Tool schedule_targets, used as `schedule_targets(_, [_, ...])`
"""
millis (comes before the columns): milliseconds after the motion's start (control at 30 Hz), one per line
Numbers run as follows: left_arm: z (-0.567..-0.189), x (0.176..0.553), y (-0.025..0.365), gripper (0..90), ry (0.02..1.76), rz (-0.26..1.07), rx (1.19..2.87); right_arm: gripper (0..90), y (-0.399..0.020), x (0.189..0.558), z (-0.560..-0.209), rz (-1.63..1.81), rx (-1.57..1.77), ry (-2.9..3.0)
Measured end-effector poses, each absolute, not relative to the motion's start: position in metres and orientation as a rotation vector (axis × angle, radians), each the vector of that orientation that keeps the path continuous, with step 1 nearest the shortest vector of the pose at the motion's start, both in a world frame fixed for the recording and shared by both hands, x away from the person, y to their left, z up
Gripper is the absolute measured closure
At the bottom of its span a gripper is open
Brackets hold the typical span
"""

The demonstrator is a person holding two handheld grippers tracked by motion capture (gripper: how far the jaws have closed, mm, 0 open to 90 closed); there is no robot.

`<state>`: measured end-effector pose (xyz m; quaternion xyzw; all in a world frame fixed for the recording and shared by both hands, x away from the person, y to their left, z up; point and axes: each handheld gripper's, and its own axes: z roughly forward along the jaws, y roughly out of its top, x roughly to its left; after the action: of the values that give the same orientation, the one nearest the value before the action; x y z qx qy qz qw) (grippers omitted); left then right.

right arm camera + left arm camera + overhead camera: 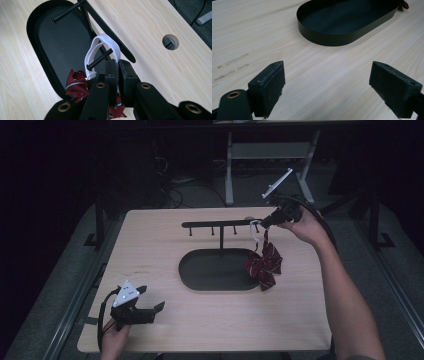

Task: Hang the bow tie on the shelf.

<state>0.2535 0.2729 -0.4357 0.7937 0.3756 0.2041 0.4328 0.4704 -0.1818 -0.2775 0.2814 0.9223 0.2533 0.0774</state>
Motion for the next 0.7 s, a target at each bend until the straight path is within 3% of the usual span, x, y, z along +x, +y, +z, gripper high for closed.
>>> schedule_targets(700, [-0.4358, 0.2532, 0.2721, 13.0, 0.934, 0.506, 1.978, 82.0, -0.1850, 0.4684, -0.2821, 0.789, 0.846, 2.779])
